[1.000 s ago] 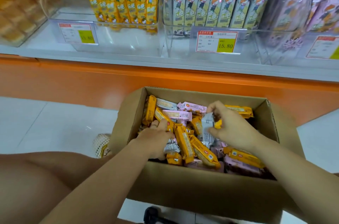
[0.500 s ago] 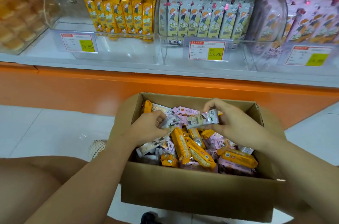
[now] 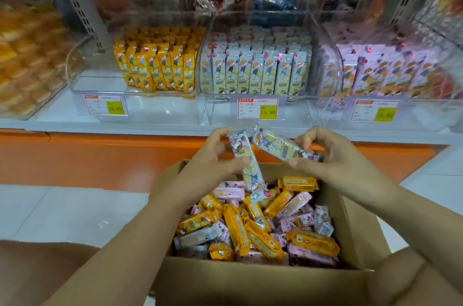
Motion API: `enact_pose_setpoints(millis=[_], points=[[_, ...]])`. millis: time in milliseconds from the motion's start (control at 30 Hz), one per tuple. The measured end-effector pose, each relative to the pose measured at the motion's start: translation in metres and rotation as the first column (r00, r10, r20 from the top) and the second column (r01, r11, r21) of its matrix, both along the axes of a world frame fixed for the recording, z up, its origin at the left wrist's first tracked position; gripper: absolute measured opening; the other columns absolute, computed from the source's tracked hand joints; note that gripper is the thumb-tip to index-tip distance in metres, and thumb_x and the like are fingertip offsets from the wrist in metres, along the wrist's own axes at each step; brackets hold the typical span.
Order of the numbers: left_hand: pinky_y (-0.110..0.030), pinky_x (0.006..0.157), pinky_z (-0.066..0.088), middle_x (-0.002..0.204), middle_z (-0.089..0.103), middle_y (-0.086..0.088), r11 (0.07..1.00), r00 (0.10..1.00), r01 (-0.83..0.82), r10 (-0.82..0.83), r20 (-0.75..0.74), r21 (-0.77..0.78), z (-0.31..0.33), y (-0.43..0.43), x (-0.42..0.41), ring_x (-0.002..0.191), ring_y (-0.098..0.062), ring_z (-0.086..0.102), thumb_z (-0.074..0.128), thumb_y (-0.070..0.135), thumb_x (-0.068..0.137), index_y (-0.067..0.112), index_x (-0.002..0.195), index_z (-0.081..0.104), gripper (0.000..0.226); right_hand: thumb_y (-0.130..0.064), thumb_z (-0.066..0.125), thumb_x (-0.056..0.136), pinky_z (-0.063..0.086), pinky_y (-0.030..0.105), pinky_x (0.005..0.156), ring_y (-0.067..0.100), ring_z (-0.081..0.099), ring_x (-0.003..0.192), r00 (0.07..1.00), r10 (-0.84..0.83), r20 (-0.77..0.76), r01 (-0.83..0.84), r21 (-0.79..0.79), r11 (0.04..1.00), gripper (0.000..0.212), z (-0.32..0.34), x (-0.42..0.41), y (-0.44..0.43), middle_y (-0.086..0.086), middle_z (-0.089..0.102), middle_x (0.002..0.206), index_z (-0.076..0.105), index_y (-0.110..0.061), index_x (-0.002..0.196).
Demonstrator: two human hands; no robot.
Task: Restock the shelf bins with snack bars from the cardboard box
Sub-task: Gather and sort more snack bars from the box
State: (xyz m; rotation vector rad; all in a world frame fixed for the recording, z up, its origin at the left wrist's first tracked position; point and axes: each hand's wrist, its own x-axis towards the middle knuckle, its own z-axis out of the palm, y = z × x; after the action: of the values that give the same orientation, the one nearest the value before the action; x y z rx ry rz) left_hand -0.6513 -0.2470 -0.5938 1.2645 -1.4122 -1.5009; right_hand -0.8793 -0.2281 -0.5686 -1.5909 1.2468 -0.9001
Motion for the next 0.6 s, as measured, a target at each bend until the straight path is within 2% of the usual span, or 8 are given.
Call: enact_pose_setpoints(millis=[33, 100, 233, 367, 400, 467, 533, 600], points=[[-0.052, 0.086, 0.054, 0.117, 0.063, -0.008, 0.999, 0.996, -0.053, 0.053, -0.070, -0.001, 0.006, -0.002, -0.005, 0.096, -0.024, 0.069, 0.068, 0.007, 0.083, 0.035, 0.117, 0.046, 0.049, -0.012, 0.072, 0.079, 0.052, 0.045, 0.069, 0.022, 0.068, 0.084, 0.999, 0.000, 0.048, 0.000, 0.008, 1.000, 0.027, 0.003, -0.001, 0.000, 0.000, 0.064, 0.100, 0.047, -0.021, 0.081], [-0.051, 0.082, 0.056, 0.109, 0.065, -0.010, 0.985, 0.960, -0.173, 0.167, -0.226, -0.009, 0.021, -0.005, -0.018, 0.091, -0.024, 0.070, 0.065, 0.000, 0.083, 0.031, 0.108, 0.047, 0.043, -0.003, 0.071, 0.078, 0.053, 0.030, 0.067, 0.007, 0.064, 0.080, 0.991, -0.015, 0.132, 0.010, 0.037, 0.999, 0.029, 0.008, 0.002, 0.002, -0.001, 0.058, 0.095, 0.049, -0.018, 0.091], [-0.043, 0.082, 0.058, 0.101, 0.061, -0.010, 0.927, 0.834, -0.376, 0.338, -0.435, 0.000, 0.050, -0.013, -0.039, 0.081, -0.018, 0.071, 0.061, -0.001, 0.087, 0.020, 0.111, 0.042, 0.037, -0.009, 0.073, 0.077, 0.053, 0.030, 0.073, 0.015, 0.060, 0.087, 0.981, -0.158, 0.114, 0.165, -0.057, 0.985, 0.047, 0.013, 0.002, -0.004, -0.002, 0.054, 0.095, 0.051, -0.034, 0.110], [-0.043, 0.083, 0.057, 0.116, 0.060, -0.017, 0.878, 0.681, -0.474, 0.419, -0.600, 0.075, 0.063, -0.017, -0.052, 0.091, -0.023, 0.070, 0.060, 0.005, 0.089, 0.015, 0.126, 0.036, 0.046, -0.009, 0.069, 0.083, 0.055, 0.024, 0.069, 0.014, 0.065, 0.085, 0.958, -0.200, 0.205, 0.216, -0.058, 0.975, 0.049, 0.021, 0.001, -0.004, 0.006, 0.056, 0.104, 0.049, -0.030, 0.122], [-0.045, 0.085, 0.056, 0.116, 0.060, -0.017, 0.879, 0.682, -0.471, 0.419, -0.600, 0.078, 0.064, -0.017, -0.056, 0.092, -0.025, 0.070, 0.060, 0.005, 0.089, 0.017, 0.128, 0.036, 0.047, -0.008, 0.068, 0.083, 0.054, 0.019, 0.067, 0.007, 0.065, 0.080, 0.953, -0.195, 0.230, 0.213, -0.057, 0.975, 0.048, 0.022, 0.003, -0.002, 0.005, 0.057, 0.103, 0.048, -0.030, 0.121], [-0.044, 0.084, 0.056, 0.114, 0.059, -0.014, 0.909, 0.776, -0.415, 0.375, -0.507, 0.037, 0.063, -0.015, -0.063, 0.089, -0.022, 0.070, 0.061, 0.006, 0.088, 0.024, 0.121, 0.043, 0.041, -0.013, 0.068, 0.084, 0.051, 0.014, 0.065, -0.003, 0.064, 0.076, 0.944, -0.206, 0.256, 0.231, -0.071, 0.970, 0.047, 0.023, 0.003, -0.002, -0.001, 0.059, 0.104, 0.046, -0.033, 0.121], [-0.041, 0.085, 0.056, 0.121, 0.056, -0.012, 0.953, 0.907, -0.301, 0.284, -0.312, -0.008, 0.060, -0.014, -0.065, 0.094, -0.021, 0.068, 0.066, 0.008, 0.085, 0.029, 0.107, 0.055, 0.032, -0.018, 0.067, 0.085, 0.049, 0.009, 0.064, -0.012, 0.061, 0.079, 0.931, -0.243, 0.274, 0.277, -0.092, 0.957, 0.045, 0.028, 0.000, -0.004, -0.012, 0.059, 0.106, 0.045, -0.037, 0.119], [-0.033, 0.080, 0.055, 0.115, 0.060, -0.006, 0.983, 0.980, -0.179, 0.176, -0.097, -0.032, 0.059, -0.015, -0.063, 0.095, -0.019, 0.065, 0.070, 0.009, 0.083, 0.026, 0.095, 0.061, 0.022, -0.014, 0.065, 0.086, 0.046, 0.005, 0.061, -0.016, 0.059, 0.076, 0.916, -0.253, 0.311, 0.302, -0.120, 0.946, 0.038, 0.034, -0.005, -0.007, -0.018, 0.057, 0.102, 0.049, -0.041, 0.108]])
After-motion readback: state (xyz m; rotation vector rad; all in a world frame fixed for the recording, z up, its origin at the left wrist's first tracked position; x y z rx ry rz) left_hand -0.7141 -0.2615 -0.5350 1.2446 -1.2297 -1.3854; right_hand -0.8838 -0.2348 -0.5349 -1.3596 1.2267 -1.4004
